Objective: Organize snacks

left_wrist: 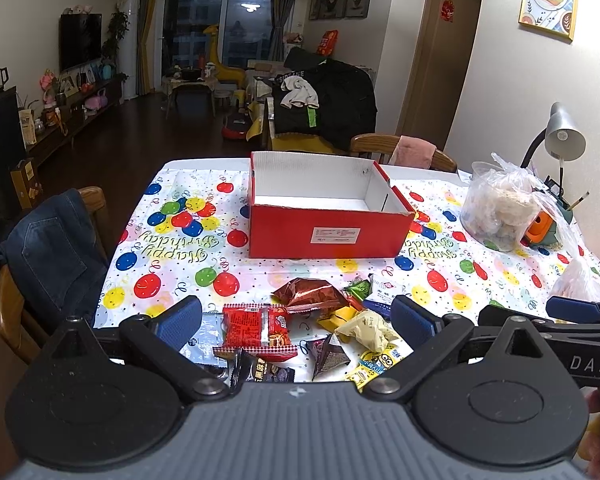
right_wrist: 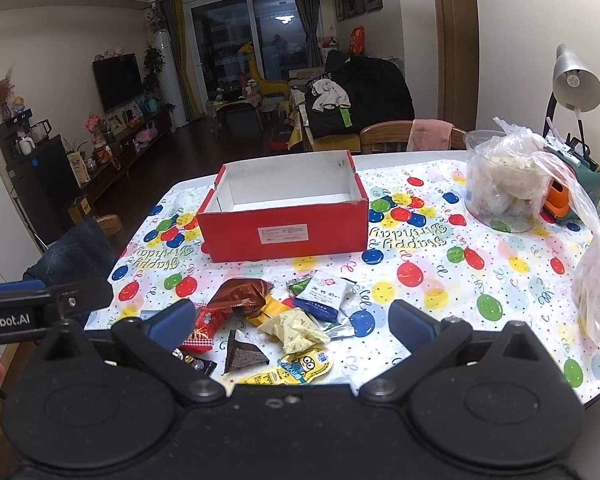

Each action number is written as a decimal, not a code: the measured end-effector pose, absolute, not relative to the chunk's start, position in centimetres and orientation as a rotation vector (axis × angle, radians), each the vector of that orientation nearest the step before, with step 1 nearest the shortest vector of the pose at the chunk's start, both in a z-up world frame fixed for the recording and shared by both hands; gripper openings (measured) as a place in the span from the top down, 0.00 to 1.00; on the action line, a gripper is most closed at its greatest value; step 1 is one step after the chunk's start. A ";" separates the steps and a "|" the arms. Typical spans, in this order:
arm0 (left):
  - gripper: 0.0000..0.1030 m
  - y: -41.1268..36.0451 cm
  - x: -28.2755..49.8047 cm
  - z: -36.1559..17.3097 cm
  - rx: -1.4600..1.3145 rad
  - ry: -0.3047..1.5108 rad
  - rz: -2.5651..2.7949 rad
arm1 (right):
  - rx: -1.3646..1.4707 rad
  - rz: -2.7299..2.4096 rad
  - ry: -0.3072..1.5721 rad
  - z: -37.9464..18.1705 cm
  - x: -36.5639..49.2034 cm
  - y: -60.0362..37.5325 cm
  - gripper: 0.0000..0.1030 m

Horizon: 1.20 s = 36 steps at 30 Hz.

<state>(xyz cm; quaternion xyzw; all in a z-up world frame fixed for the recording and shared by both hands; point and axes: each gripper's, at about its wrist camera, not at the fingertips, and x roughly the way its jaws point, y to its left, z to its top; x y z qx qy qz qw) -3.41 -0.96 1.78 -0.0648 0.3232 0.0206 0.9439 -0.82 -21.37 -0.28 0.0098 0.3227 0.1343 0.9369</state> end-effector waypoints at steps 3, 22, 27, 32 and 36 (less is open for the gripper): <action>0.02 -0.9 -3.4 1.8 -0.136 0.666 0.041 | 0.027 0.265 0.663 -0.5 -0.9 -20.9 0.00; 0.02 0.3 0.5 -0.8 -0.177 0.784 0.115 | 0.101 0.349 0.781 -3.7 4.4 -21.8 0.02; 0.02 0.9 2.0 -2.3 -0.184 0.831 0.116 | 0.104 0.338 0.827 -5.5 6.8 -22.7 0.04; 0.02 1.8 3.6 -3.7 -0.221 0.884 0.095 | 0.100 0.335 0.876 -7.1 8.8 -23.3 0.08; 0.02 2.4 5.4 -5.2 -0.213 0.923 0.045 | 0.071 0.386 0.893 -8.2 10.0 -23.3 0.08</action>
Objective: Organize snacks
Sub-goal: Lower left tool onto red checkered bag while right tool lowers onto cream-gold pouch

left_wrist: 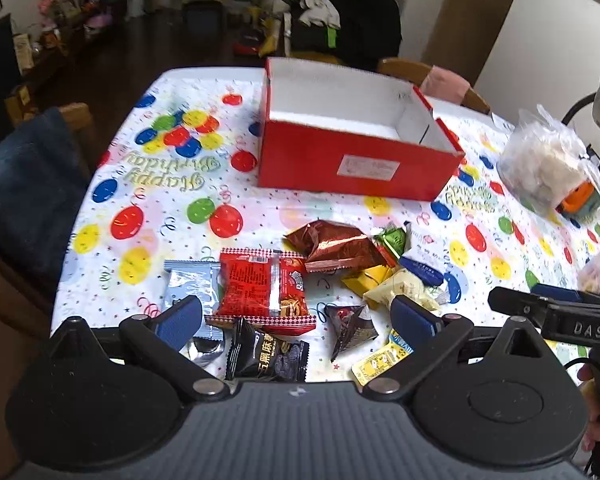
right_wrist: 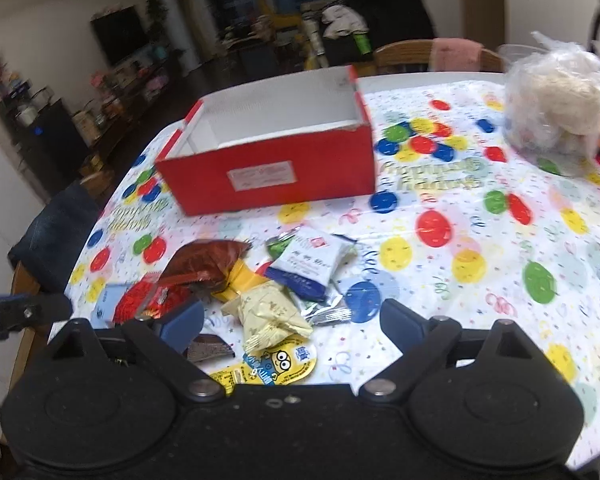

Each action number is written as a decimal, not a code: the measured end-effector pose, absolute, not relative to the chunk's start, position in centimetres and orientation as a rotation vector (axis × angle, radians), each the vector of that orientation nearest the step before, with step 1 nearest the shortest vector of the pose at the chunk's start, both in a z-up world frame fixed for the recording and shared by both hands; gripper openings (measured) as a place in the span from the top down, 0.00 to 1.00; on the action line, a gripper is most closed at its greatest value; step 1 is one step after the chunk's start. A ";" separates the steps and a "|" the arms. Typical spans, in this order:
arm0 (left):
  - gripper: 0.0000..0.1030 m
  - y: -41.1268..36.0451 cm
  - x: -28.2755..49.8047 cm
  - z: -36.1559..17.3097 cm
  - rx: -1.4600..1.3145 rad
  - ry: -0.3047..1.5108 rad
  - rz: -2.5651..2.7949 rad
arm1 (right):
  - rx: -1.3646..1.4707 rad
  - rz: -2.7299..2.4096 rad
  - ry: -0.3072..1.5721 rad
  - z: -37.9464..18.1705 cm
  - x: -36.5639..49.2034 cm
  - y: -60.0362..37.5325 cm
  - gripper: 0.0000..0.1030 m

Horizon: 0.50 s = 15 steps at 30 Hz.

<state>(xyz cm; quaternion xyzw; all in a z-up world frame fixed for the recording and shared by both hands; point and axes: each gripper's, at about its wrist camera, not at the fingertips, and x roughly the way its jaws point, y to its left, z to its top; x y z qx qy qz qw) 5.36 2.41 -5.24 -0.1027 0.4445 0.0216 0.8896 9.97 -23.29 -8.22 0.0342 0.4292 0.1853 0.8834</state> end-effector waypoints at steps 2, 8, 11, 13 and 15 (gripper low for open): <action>0.02 2.7 6.2 -6.1 -0.200 0.948 0.045 | 0.020 0.422 0.911 -8.9 10.4 -23.0 0.12; 0.02 3.6 8.6 -8.9 -0.205 1.039 0.045 | -0.079 0.513 0.920 -11.2 11.9 -21.2 0.16; 0.03 3.7 9.8 -10.0 -0.192 1.064 0.051 | -0.118 0.560 0.918 -12.2 12.5 -20.1 0.18; 0.03 3.6 10.7 -10.3 -0.177 1.075 0.042 | -0.143 0.587 0.925 -12.7 12.9 -19.5 0.19; 0.03 3.5 11.8 -10.7 -0.163 1.091 0.038 | -0.161 0.600 0.928 -13.2 13.2 -18.9 0.21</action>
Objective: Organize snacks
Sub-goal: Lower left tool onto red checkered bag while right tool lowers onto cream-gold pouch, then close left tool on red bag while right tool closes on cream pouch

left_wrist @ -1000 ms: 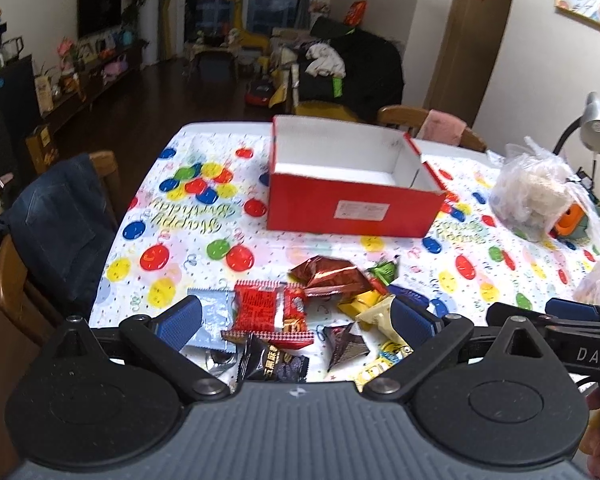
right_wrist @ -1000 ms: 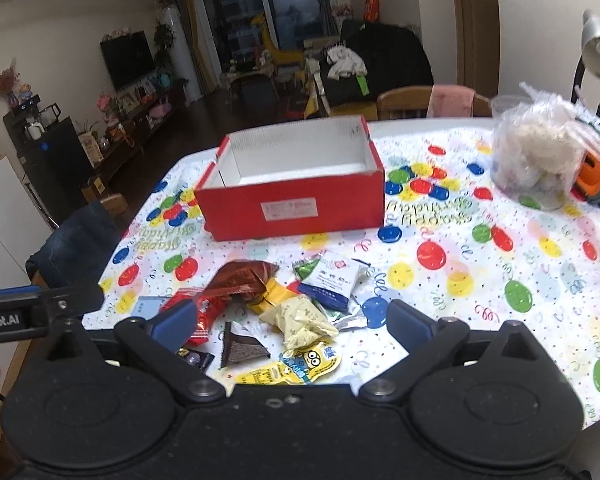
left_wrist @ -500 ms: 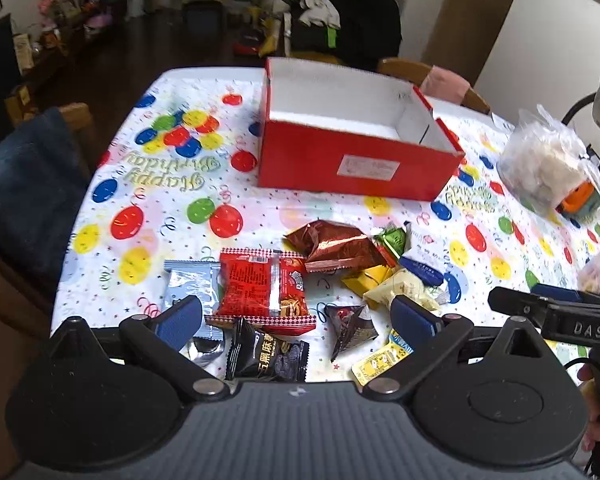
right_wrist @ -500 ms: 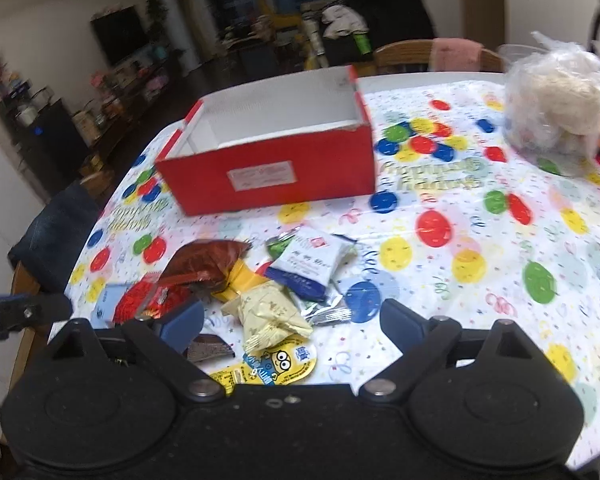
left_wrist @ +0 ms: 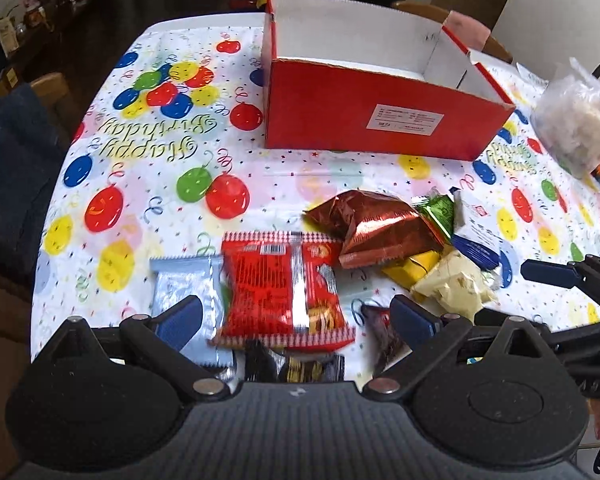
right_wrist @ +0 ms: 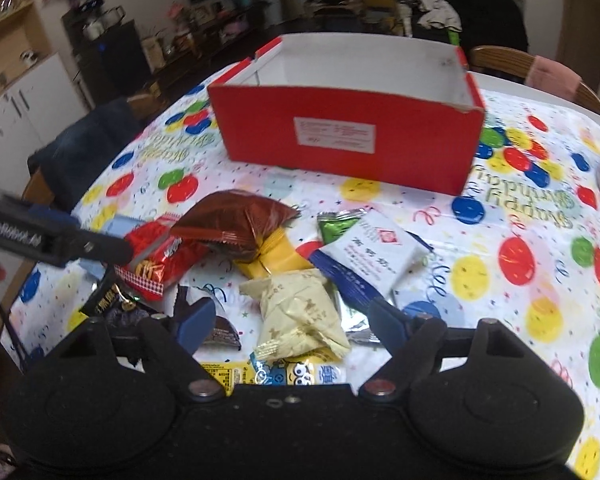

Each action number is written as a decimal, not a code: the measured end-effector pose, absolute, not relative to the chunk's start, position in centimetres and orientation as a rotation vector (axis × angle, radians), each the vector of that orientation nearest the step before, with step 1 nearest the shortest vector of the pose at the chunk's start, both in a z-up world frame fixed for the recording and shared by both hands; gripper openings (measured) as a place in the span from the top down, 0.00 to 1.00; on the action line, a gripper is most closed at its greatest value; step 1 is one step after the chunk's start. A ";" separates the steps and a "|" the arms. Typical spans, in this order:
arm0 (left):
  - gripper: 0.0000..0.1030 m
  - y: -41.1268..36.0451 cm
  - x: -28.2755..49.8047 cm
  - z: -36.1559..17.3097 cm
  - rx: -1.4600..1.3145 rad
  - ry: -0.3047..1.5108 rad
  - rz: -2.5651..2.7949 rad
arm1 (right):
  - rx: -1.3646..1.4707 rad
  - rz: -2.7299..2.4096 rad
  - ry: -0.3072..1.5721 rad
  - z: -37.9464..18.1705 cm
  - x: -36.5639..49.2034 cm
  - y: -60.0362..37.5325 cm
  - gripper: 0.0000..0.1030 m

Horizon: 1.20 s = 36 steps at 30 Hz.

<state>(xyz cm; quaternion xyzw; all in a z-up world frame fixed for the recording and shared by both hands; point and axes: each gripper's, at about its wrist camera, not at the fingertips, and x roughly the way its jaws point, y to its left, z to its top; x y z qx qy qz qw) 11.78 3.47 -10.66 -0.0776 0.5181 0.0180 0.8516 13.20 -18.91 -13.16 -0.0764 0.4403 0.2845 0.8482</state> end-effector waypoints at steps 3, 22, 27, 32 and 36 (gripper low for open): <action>0.03 3.4 13.3 -11.5 -0.137 1.124 0.040 | -0.171 0.605 0.946 -13.8 13.9 -18.5 0.24; 0.14 1.8 16.8 -15.6 -0.040 1.258 0.058 | -0.294 0.605 0.960 -16.0 15.5 -16.1 0.44; 0.24 2.5 17.0 -16.0 -0.065 1.272 0.088 | -0.340 0.587 0.950 -16.3 15.3 -15.6 0.52; 0.30 2.8 16.8 -15.9 -0.097 1.260 0.098 | -0.367 0.583 0.935 -16.3 14.8 -15.2 0.57; 0.31 2.9 16.6 -15.8 -0.110 1.249 0.106 | -0.368 0.577 0.929 -16.2 14.6 -15.2 0.63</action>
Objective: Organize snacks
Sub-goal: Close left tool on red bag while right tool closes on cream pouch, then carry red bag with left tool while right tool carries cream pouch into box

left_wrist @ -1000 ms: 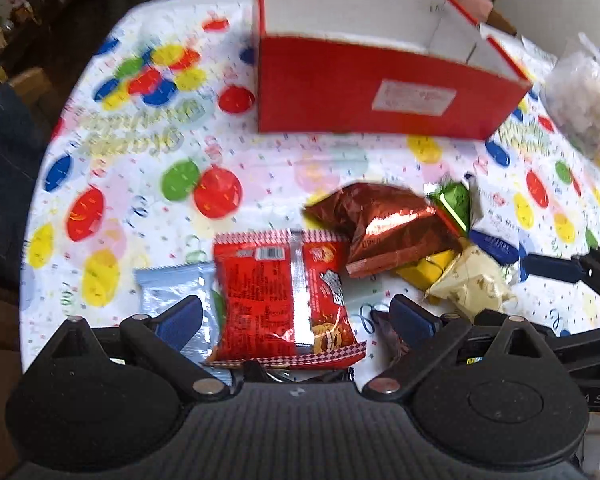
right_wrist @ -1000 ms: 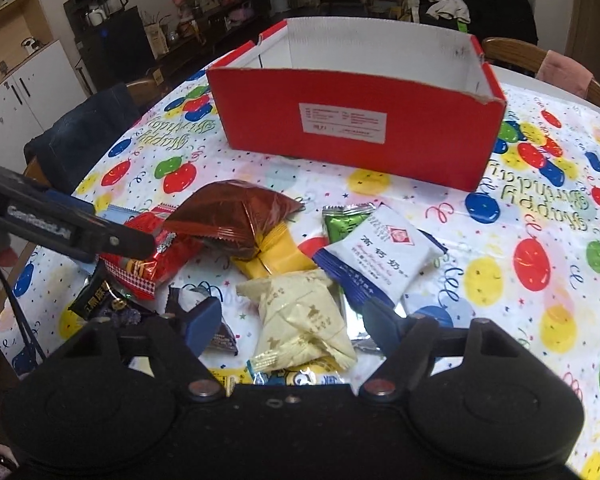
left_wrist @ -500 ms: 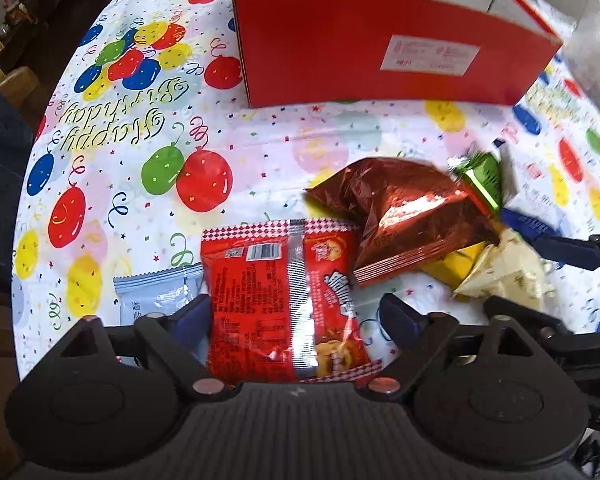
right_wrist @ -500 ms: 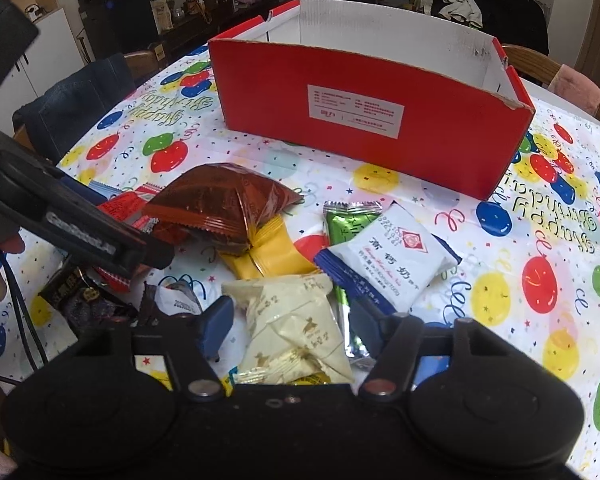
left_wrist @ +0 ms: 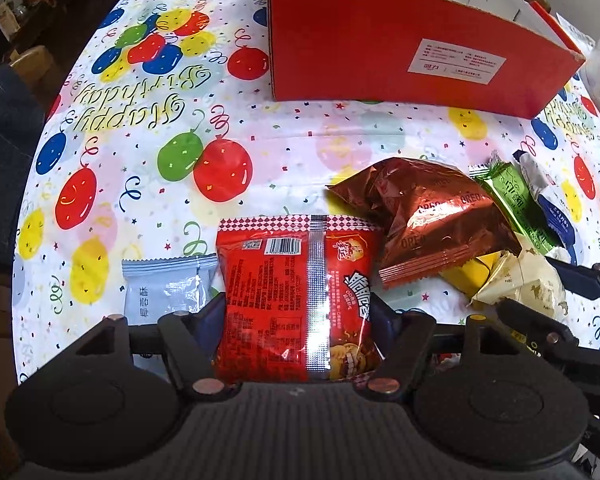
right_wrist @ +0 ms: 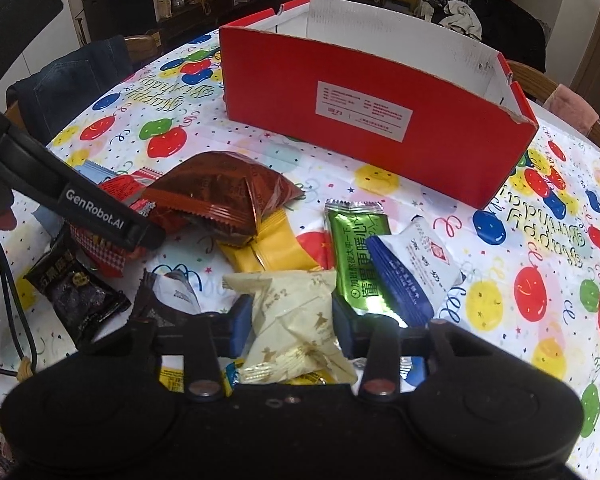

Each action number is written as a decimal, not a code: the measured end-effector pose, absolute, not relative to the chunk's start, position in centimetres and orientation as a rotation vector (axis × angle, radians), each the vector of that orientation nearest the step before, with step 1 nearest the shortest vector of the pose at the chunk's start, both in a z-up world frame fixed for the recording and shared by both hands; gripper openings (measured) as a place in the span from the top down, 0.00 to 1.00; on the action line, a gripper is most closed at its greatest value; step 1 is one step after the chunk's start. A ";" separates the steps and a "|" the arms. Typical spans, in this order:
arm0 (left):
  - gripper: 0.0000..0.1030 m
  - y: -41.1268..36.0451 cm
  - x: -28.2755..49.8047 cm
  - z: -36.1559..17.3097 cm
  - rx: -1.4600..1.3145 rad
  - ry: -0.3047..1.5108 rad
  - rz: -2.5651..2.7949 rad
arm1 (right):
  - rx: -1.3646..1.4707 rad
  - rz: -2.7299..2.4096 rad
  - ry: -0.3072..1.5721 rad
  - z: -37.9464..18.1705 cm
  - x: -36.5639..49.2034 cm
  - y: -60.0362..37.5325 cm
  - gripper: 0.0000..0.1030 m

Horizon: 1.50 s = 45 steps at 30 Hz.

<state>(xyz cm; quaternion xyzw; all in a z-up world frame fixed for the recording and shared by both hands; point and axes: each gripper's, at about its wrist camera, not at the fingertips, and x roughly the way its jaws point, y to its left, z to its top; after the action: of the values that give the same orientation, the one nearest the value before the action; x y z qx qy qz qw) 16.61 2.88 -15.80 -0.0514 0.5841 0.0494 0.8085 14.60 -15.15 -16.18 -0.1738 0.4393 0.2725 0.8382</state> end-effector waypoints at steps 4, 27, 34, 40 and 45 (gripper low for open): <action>0.31 3.1 16.4 -15.7 -0.135 1.244 0.113 | -0.347 0.565 0.933 -16.0 14.6 -15.3 0.67; 0.32 4.4 11.9 -7.5 -0.297 1.066 0.182 | -0.102 0.518 0.889 -8.8 14.5 -19.5 0.67; 0.31 3.3 13.4 -3.1 -0.298 0.988 0.146 | -0.045 0.505 0.835 -5.2 16.9 -20.3 0.67; 0.31 2.0 17.0 -0.3 -0.257 0.939 0.131 | -0.033 0.511 0.776 -2.6 20.4 -20.2 0.67; 0.31 1.2 20.7 0.8 -0.219 0.928 0.129 | -0.046 0.510 0.746 -1.8 24.1 -19.7 0.67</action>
<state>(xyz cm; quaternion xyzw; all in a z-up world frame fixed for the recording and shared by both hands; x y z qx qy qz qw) 20.73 1.25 0.81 -0.1055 0.4464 0.0620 0.8864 24.09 -19.69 -1.76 -0.0225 0.3606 0.2464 0.8993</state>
